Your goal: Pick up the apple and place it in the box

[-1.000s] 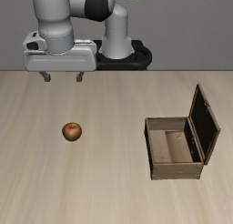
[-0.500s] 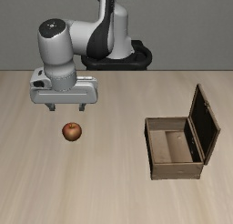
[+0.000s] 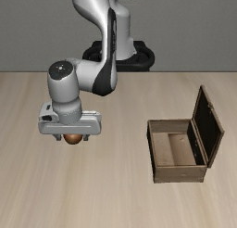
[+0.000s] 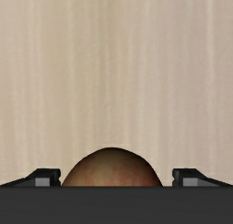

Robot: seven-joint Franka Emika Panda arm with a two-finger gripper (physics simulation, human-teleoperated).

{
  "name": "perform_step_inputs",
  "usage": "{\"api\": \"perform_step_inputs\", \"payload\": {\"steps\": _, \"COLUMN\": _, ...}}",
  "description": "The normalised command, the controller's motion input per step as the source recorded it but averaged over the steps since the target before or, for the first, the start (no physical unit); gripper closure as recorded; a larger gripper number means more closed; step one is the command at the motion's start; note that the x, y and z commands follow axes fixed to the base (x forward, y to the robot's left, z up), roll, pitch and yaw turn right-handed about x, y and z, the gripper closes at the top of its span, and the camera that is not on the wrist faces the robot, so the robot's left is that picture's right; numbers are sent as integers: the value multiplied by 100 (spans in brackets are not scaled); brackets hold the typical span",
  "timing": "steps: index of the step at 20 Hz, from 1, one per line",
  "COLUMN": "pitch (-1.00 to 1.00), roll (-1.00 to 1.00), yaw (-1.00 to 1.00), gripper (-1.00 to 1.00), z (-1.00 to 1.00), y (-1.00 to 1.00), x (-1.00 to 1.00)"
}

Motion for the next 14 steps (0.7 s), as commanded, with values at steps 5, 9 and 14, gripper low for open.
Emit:
{"api": "perform_step_inputs", "payload": {"steps": 5, "pitch": 0, "roll": 0, "yaw": 0, "gripper": 100, "z": 0, "y": 0, "x": 0}}
{"api": "perform_step_inputs", "payload": {"steps": 9, "pitch": 0, "roll": 0, "yaw": 0, "gripper": 100, "z": 25, "y": 0, "x": 0}}
{"api": "perform_step_inputs", "payload": {"steps": 14, "pitch": 0, "roll": 0, "yaw": 0, "gripper": 100, "z": 40, "y": 0, "x": 0}}
